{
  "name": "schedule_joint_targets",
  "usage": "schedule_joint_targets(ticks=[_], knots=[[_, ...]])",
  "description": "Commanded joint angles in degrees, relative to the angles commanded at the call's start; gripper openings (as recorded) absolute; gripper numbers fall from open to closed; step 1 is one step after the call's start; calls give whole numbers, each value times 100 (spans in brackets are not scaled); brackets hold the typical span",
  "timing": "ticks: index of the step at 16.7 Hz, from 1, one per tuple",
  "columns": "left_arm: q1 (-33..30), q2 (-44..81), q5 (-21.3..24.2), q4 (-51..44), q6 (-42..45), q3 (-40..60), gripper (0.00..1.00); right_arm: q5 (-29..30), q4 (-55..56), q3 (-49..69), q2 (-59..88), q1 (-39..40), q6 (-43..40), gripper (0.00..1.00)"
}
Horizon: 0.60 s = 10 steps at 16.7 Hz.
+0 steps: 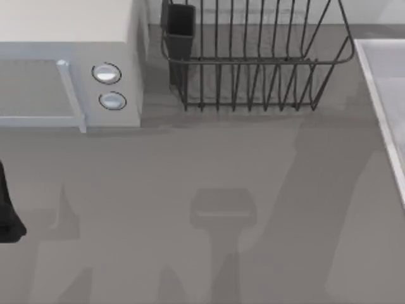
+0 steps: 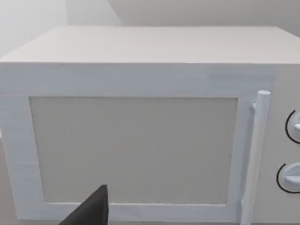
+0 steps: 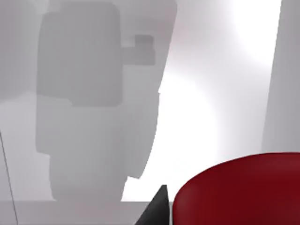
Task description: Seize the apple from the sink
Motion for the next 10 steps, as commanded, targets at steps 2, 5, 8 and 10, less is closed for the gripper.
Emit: schedule_joint_targets(ticks=[2,5,8,10], knots=[[0,0,0,0,0,0,100,-1,-824,747,-92,0,-1,0],[0,0,0,0,0,0,100,-2,-1613,1508,-229,5,3,0],[0,0,0,0,0,0,100,-2,-1856,1743,-289,8,5,0],[0,0,0,0,0,0,100,-2,-1856,1743,-289,8,5,0]])
